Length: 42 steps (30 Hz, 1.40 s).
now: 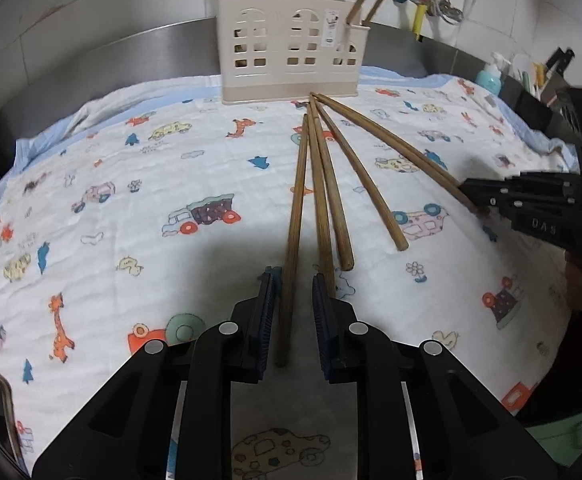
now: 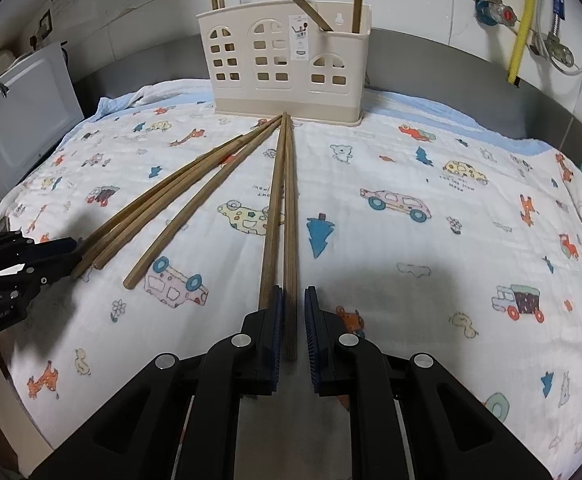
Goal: Organize utensils
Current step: 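Close the left tool on a chopstick while the right tool grasps another, then lift both held chopsticks upright over the beige holder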
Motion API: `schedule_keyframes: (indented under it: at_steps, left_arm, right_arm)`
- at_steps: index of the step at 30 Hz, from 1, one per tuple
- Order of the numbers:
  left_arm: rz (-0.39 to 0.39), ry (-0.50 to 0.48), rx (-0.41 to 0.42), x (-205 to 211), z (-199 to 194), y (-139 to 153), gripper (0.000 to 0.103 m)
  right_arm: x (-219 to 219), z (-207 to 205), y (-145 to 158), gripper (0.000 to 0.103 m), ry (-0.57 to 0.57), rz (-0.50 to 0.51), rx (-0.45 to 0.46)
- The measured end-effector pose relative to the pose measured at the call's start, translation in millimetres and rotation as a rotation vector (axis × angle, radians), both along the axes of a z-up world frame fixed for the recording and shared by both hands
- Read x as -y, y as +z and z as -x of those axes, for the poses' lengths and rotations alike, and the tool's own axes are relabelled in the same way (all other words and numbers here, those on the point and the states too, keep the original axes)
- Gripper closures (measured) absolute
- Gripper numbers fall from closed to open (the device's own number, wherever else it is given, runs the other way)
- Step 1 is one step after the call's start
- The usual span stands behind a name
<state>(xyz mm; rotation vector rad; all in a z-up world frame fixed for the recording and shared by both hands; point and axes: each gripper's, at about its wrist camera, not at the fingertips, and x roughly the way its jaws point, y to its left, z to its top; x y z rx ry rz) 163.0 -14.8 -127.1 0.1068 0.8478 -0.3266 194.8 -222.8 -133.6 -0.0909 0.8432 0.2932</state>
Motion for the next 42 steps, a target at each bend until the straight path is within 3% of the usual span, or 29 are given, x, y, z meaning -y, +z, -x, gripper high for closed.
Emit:
schedule_keyframes:
  at_steps: [7,9,12,18,28,42]
  left_arm:
    - [-0.013,0.001,0.002,1.9,-0.7,0.5,0.085]
    - [-0.013,0.018,-0.004,0.2,-2.6,1.2,0.093]
    - [0.023,0.03,-0.022,-6.8,-4.9,2.3,0.096]
    - [0.034,0.035,0.006,-9.6,0.4,13.6,0.096]
    - [0.124,0.039,0.155,-22.4,1.8,69.2,0.098]
    - [0.151,0.011,0.24,-22.9,-21.3,107.0,0.098]
  right_arm:
    - [1.5,1.3,0.8,0.096,-0.002,0.002,0.003]
    - [2.8,3.5,3.9,0.096,-0.008,-0.004,0.011]
    - [4.9,10.4,15.0,0.096,-0.009,-0.015,0.038]
    - [8.0,24.4,52.3,0.096,-0.002,-0.012,0.126]
    - [10.6,21.9,129.4,0.096,0.033,-0.054,0.255]
    - [-4.1,-7.9,195.3,0.096,0.108,-0.04,0.312]
